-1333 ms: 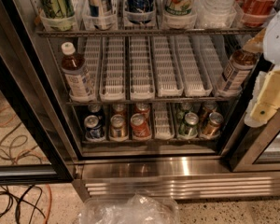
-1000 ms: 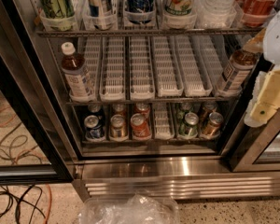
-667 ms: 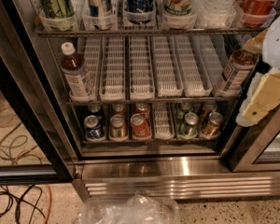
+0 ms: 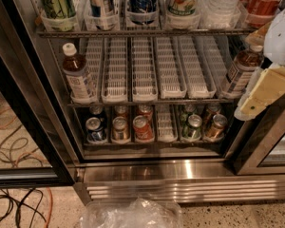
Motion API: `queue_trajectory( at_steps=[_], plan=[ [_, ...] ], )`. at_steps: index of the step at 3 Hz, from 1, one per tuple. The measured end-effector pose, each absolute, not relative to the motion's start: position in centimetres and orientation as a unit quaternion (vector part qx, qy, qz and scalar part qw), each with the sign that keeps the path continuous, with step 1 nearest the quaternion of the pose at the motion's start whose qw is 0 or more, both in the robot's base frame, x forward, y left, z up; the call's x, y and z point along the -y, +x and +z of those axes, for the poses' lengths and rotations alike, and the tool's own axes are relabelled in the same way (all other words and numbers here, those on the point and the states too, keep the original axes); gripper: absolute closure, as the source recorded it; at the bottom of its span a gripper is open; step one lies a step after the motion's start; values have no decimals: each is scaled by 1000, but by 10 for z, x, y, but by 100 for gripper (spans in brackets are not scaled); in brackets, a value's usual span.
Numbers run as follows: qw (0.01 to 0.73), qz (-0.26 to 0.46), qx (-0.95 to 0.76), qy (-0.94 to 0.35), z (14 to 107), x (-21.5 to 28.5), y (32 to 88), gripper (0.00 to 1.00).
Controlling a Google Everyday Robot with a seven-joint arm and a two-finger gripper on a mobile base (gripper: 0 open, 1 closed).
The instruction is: Pick pepsi can from top shelf of fridge
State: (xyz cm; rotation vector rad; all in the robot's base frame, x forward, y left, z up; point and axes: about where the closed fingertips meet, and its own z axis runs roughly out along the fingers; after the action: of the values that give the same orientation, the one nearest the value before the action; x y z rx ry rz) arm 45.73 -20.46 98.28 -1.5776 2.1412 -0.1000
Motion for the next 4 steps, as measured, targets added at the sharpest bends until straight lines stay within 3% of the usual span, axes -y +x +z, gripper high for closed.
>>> queue_trajectory(
  at_steps=[2, 4],
  plan=[
    [296, 16, -796, -527, 977, 192, 454, 0],
    [468, 120, -749, -453, 1023, 94, 495, 0]
  ],
)
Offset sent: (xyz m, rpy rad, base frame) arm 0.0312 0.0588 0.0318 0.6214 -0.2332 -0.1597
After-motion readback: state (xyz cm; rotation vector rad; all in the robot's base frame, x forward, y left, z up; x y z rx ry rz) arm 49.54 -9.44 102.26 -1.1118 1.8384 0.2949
